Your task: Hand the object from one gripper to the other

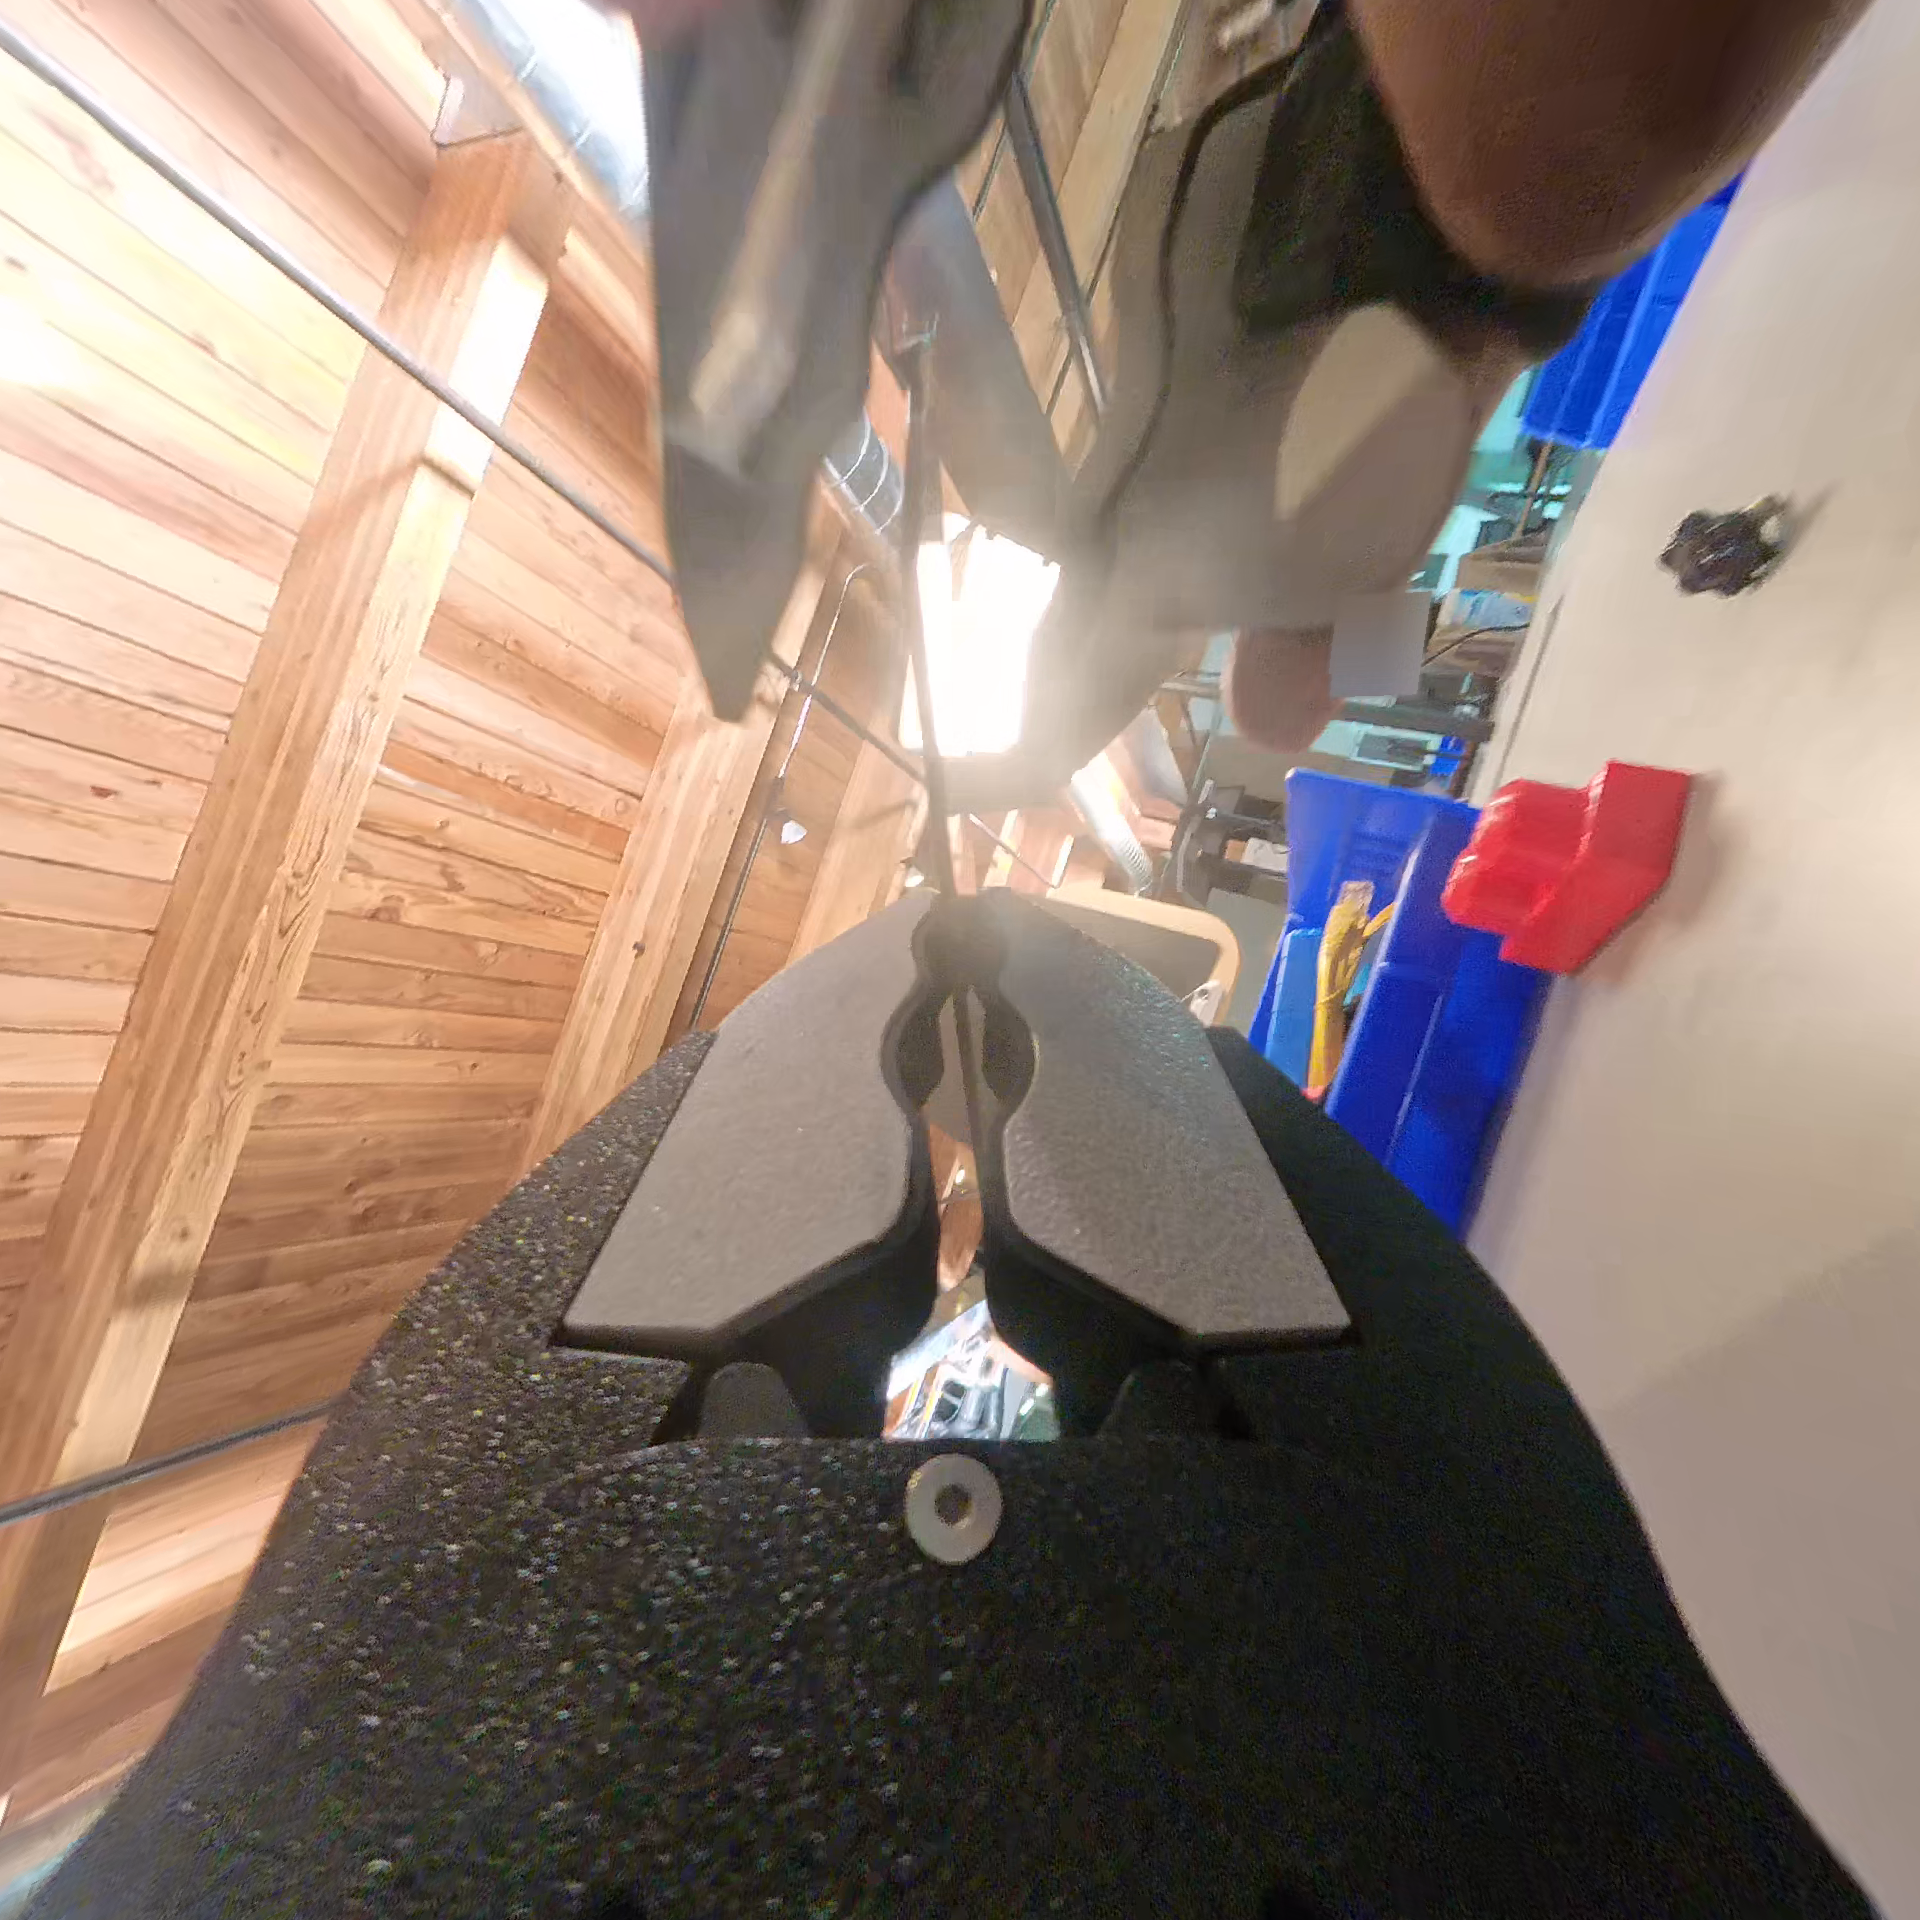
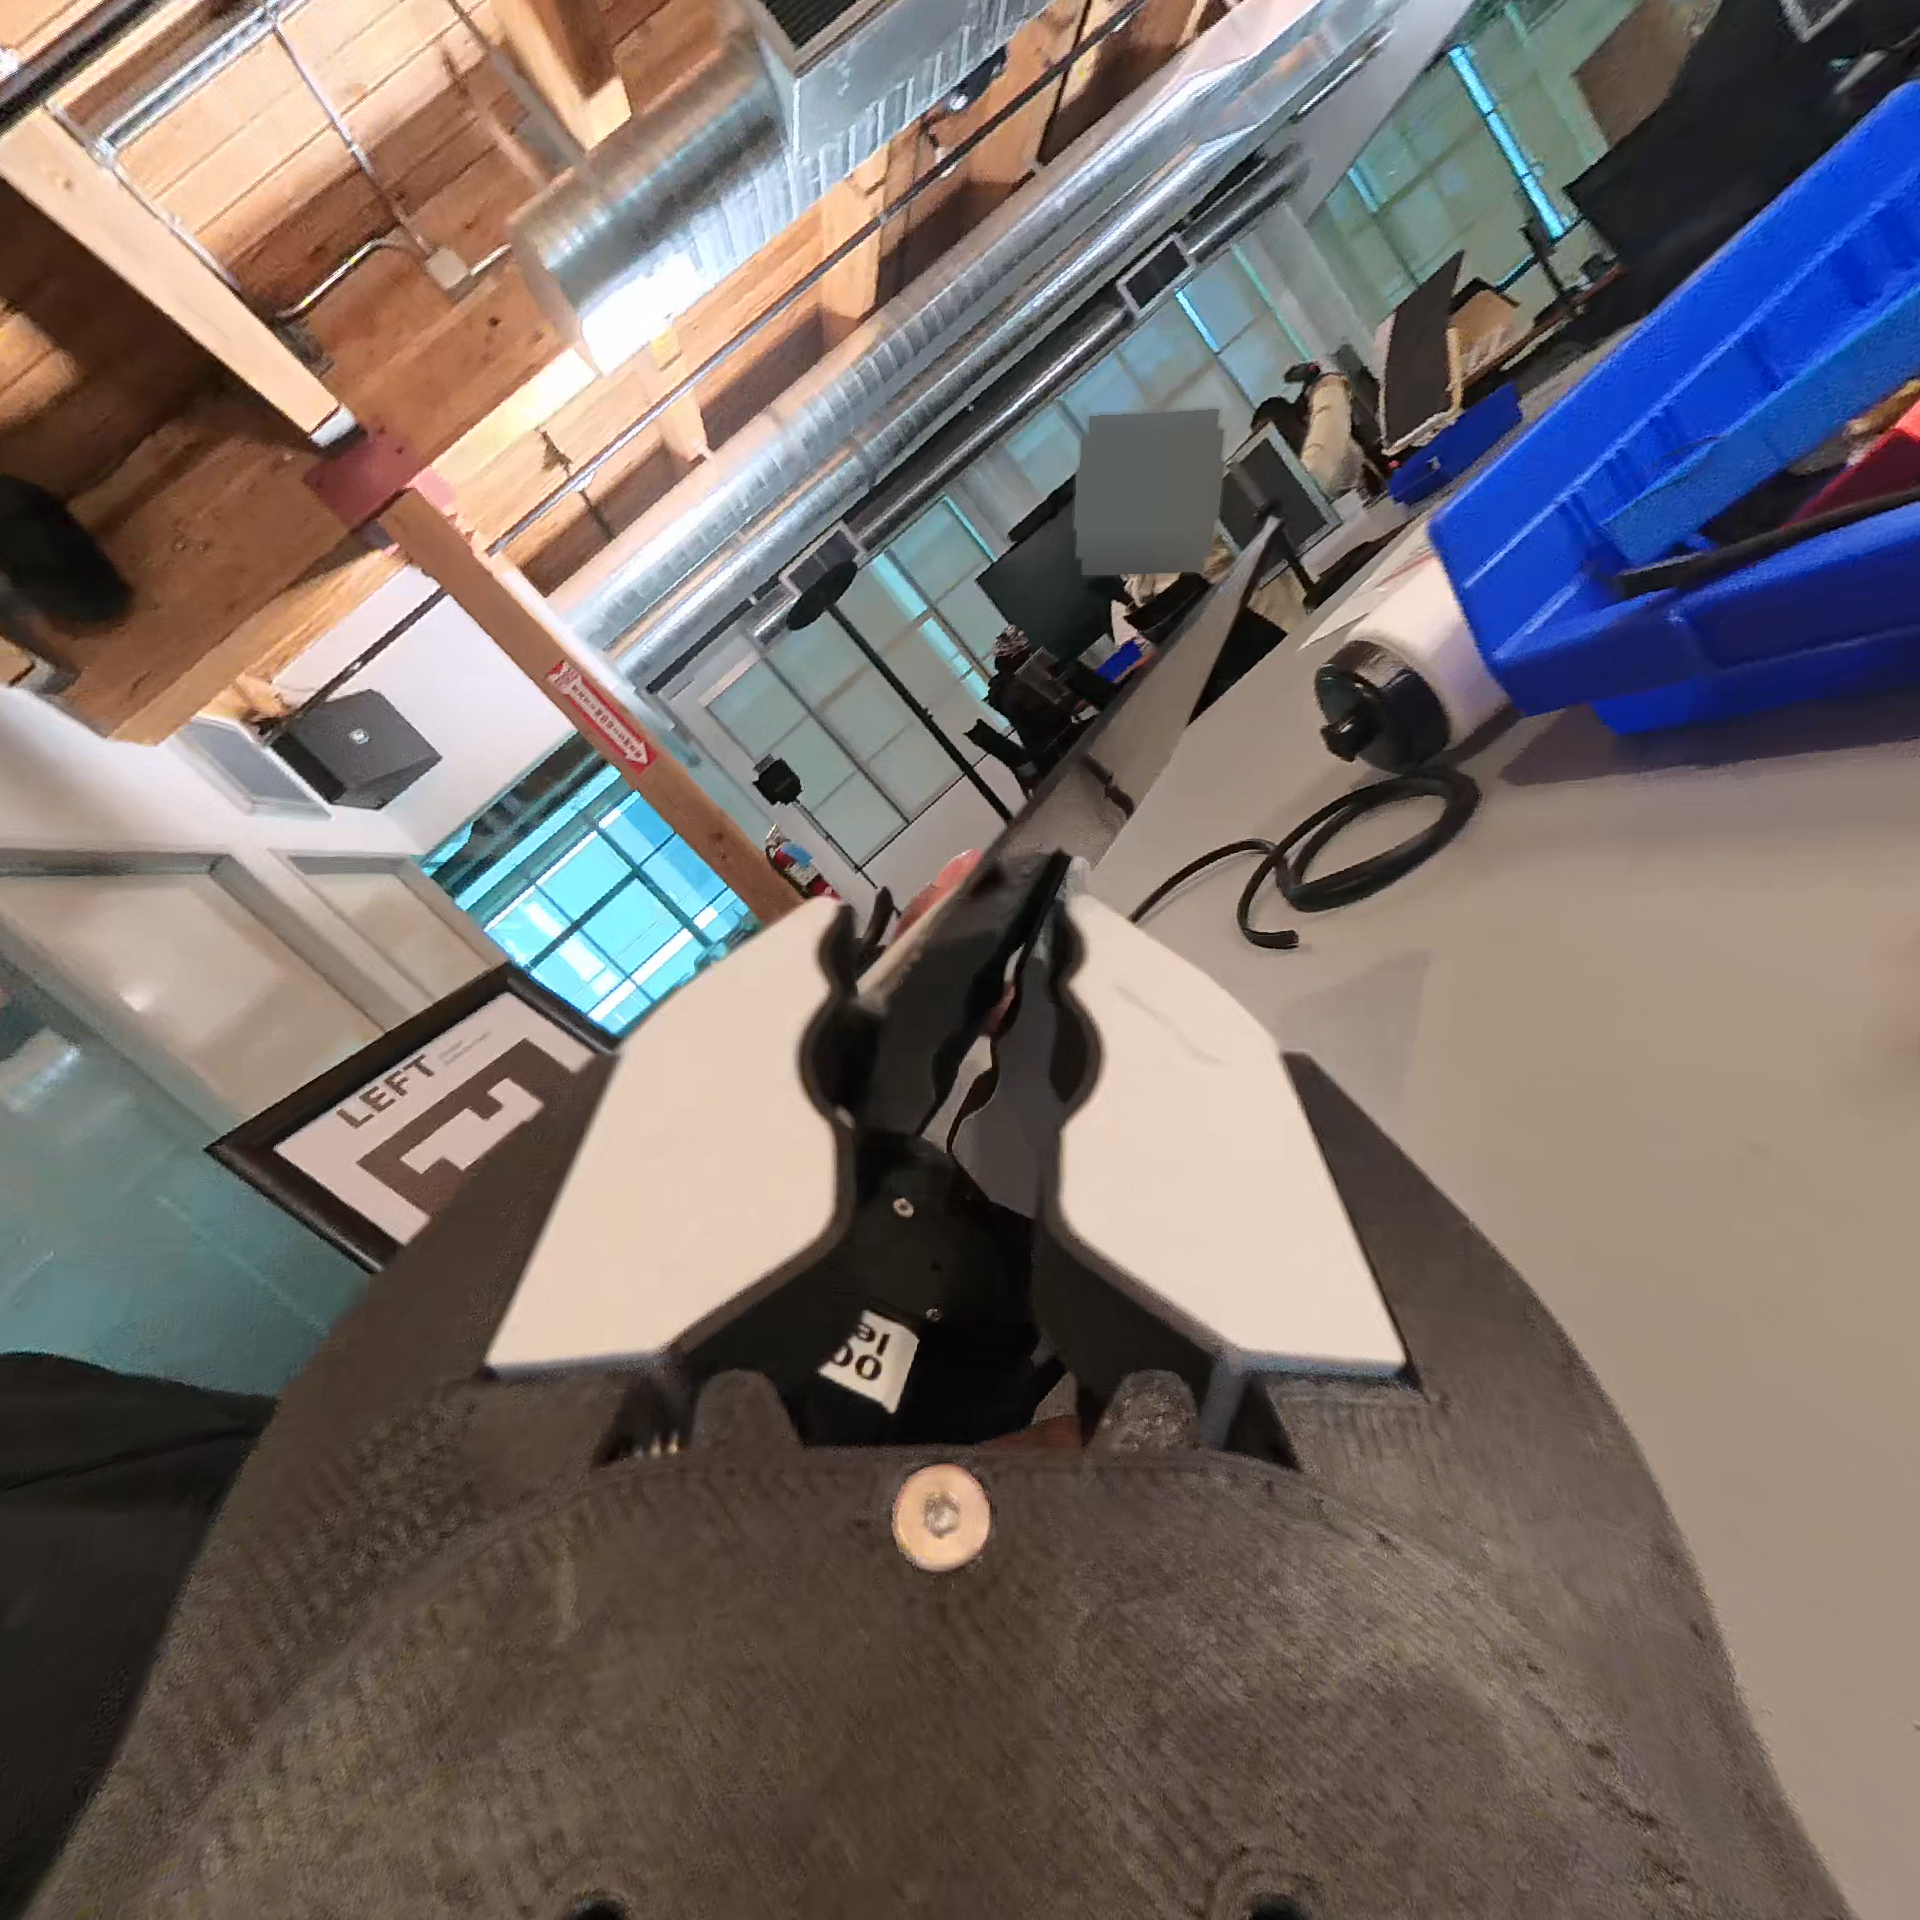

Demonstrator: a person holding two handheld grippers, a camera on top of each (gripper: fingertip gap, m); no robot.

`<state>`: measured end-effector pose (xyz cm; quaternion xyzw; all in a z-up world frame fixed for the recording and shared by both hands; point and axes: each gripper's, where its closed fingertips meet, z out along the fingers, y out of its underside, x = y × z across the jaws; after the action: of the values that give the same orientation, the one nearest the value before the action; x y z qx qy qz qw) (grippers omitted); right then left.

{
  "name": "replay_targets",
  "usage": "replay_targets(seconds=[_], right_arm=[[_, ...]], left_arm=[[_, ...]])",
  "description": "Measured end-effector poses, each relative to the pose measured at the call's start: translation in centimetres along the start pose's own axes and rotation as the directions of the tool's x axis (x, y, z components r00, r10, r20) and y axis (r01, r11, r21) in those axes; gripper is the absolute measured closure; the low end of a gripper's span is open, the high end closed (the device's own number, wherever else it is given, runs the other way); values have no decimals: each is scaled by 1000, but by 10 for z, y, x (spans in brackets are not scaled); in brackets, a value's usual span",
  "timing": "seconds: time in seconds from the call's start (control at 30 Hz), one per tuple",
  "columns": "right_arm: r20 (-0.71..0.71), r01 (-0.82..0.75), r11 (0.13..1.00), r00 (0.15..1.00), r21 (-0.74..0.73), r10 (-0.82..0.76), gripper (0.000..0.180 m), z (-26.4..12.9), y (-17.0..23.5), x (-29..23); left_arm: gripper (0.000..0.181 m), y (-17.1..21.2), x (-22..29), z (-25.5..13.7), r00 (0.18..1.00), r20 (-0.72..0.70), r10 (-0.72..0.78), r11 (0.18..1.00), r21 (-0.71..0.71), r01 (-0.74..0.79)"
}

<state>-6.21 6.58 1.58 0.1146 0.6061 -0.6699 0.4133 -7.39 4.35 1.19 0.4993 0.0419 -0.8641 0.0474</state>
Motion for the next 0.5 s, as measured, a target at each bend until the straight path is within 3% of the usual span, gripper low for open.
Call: replay_targets(seconds=[0.07,0.13,0.33,0.5], right_arm=[[-41,-14,1000,999,22,14,156,-3,-4,10],[-80,-4,999,997,45,7,177,-7,-9,20],[-94,175,982,981,76,-167,178,-20,-30,23],[-114,372,926,925,59,-364,179,-30,-45,19]], left_arm=[[179,-3,9,1,999,-40,-27,1000,4,27],[164,-1,16,3,989,-108,-100,995,-1,101],[120,19,6,-1,914,-190,-358,933,-35,358],[119,21,-1,-11,720,-329,-611,770,-36,637]])
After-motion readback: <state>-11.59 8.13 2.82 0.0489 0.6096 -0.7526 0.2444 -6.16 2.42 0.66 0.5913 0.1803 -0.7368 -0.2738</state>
